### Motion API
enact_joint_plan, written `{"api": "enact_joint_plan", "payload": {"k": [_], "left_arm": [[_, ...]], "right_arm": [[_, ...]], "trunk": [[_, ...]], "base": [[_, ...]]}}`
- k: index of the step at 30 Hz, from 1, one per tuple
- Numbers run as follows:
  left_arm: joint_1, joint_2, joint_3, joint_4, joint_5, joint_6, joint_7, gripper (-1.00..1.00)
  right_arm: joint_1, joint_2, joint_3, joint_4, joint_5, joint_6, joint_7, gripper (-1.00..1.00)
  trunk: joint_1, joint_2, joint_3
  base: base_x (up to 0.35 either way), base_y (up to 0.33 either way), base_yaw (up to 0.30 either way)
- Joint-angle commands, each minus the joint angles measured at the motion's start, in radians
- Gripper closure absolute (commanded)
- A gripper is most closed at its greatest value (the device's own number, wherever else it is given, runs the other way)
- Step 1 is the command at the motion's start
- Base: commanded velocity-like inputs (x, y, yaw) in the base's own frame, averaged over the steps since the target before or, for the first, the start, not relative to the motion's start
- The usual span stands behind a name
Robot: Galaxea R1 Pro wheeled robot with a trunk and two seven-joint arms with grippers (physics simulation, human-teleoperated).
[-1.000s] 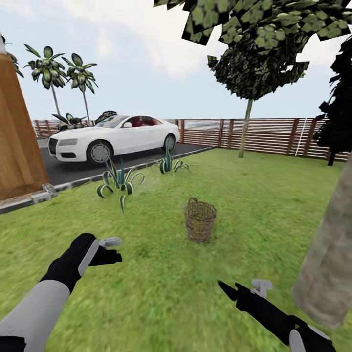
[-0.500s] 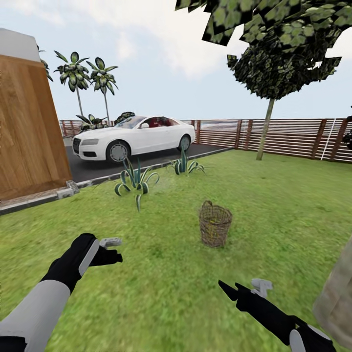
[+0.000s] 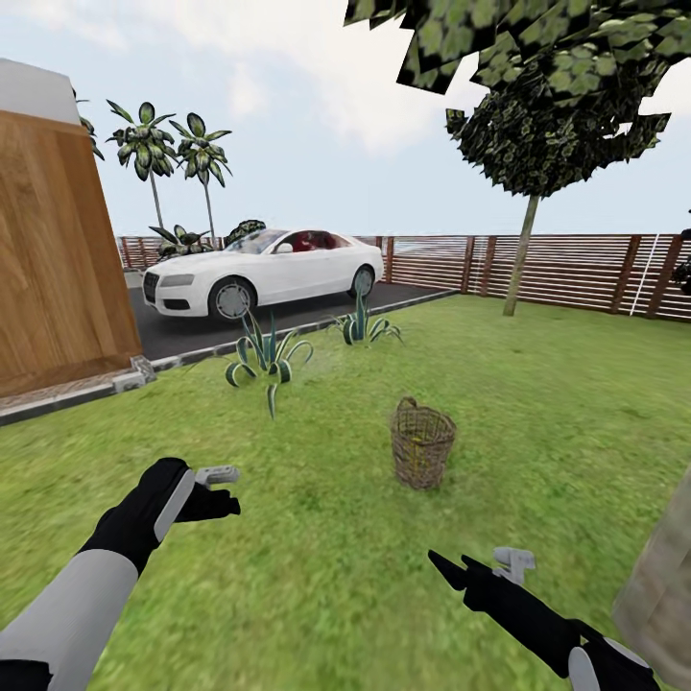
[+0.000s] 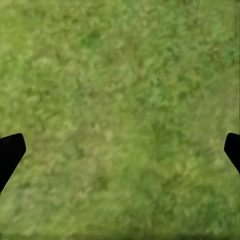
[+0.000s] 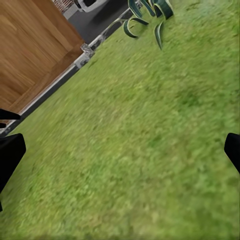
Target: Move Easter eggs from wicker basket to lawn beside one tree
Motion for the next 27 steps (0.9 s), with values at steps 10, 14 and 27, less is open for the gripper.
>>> {"api": "enact_joint_plan", "payload": {"k": [10, 14, 27], "left_arm": [[-0.001, 0.001, -0.004, 0.002, 0.003, 0.003, 0.001, -1.0], [-0.001, 0.001, -0.004, 0.001, 0.003, 0.003, 0.001, -1.0], [-0.001, 0.001, -0.004, 0.001, 0.003, 0.003, 0.001, -1.0]], "right_arm": [[-0.001, 0.001, -0.002, 0.0, -0.004, 0.007, 0.003, -1.0], [-0.001, 0.001, -0.002, 0.0, -0.004, 0.007, 0.003, -1.0], [-0.001, 0.001, -0.002, 0.0, -0.004, 0.007, 0.002, -1.0]], "trunk": [[-0.038, 0.07, 0.03], [-0.054, 0.098, 0.043], [-0.104, 0.189, 0.084]], "base": [[0.0, 0.0, 0.0], [0.0, 0.0, 0.0], [0.0, 0.0, 0.0]]}}
